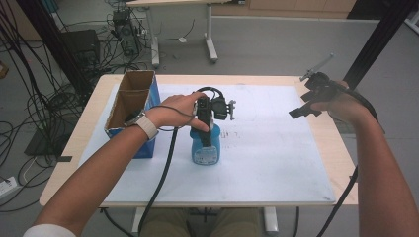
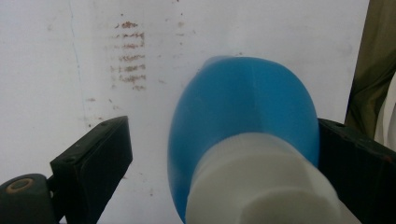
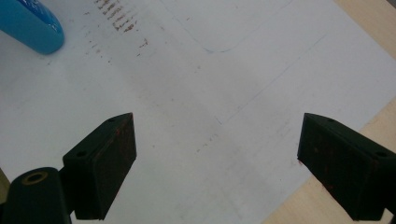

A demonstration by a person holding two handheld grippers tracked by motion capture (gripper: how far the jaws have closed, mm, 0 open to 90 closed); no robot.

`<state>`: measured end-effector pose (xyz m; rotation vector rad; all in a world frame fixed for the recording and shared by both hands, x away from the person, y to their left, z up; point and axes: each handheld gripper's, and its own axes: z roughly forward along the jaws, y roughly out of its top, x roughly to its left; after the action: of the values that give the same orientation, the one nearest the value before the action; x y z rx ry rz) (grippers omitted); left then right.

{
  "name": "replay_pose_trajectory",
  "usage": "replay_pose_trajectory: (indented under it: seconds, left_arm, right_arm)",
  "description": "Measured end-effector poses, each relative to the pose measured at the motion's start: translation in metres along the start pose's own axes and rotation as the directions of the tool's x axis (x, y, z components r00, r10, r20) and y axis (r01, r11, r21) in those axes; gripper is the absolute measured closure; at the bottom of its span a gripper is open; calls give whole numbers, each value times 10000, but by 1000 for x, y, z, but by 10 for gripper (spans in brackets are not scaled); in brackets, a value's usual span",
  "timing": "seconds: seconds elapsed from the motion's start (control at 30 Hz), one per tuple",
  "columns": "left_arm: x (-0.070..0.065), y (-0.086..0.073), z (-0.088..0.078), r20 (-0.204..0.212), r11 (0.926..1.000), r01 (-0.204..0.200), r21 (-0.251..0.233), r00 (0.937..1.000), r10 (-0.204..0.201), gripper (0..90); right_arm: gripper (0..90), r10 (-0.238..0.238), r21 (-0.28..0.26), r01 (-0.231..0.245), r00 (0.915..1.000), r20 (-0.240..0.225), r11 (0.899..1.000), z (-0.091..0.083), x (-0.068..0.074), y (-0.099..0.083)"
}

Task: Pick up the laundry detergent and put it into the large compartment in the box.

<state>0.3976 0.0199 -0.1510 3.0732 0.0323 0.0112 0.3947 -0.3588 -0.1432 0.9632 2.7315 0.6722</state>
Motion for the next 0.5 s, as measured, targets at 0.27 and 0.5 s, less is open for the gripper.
replay_pose_trajectory:
  seconds: [0.27, 0.5]
  left_arm:
    - [-1, 2, 5, -24, 10000, -49, -2, 10000, 49, 87]
    - [-1, 4, 9, -22, 9999, -85, 62, 10000, 85, 104]
  right_arm:
    - [116, -5, -21, 5, 10000, -3, 10000, 0, 0, -1]
    - [116, 5, -42, -5, 10000, -16, 10000, 0, 0, -2]
